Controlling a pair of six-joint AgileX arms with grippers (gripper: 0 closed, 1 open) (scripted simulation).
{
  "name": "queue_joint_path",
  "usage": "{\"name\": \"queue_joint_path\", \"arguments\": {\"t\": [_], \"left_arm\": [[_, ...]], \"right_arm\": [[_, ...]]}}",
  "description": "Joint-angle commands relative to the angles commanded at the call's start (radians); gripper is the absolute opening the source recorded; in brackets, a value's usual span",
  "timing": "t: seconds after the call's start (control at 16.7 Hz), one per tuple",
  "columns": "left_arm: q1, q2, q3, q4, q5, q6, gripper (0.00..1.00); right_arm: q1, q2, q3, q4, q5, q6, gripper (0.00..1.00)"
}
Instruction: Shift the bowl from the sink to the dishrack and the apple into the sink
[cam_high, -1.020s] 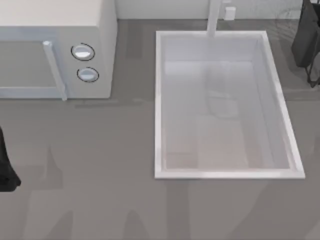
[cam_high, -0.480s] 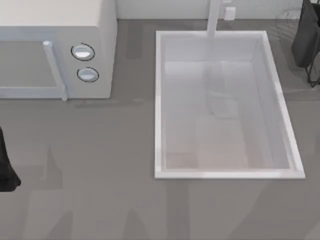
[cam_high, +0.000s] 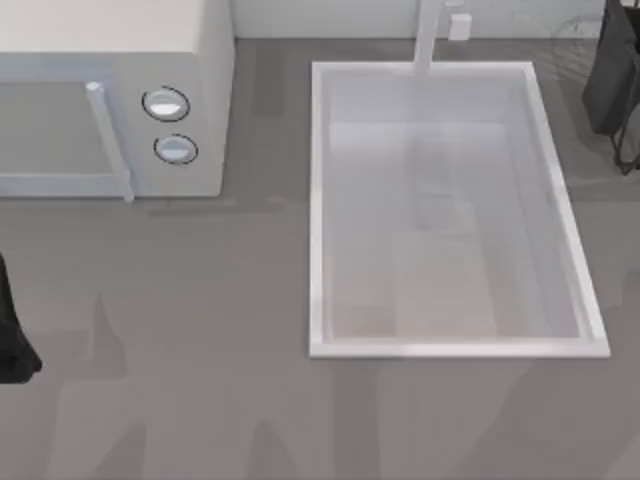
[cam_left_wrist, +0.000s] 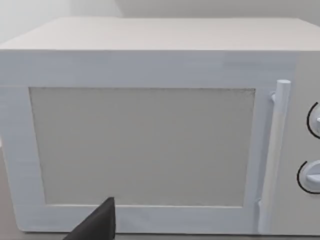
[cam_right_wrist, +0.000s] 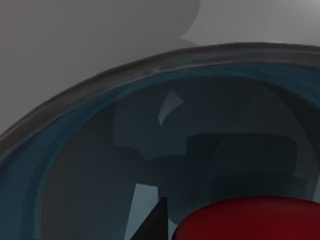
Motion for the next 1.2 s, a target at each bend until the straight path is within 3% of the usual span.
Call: {"name": "queue_joint_path", "arguments": {"t": [0.66, 1.2], "left_arm": [[0.000, 0.000, 0.000, 0.000, 0.000, 0.000, 1.00], [0.000, 0.000, 0.000, 0.000, 0.000, 0.000, 1.00]], "right_arm": [[0.002, -0.110, 0.223, -0.340, 0.003, -0.007, 0.00], [0.038, -0.111, 0.216, -0.290, 0.020, 0.007, 0.00]]}}
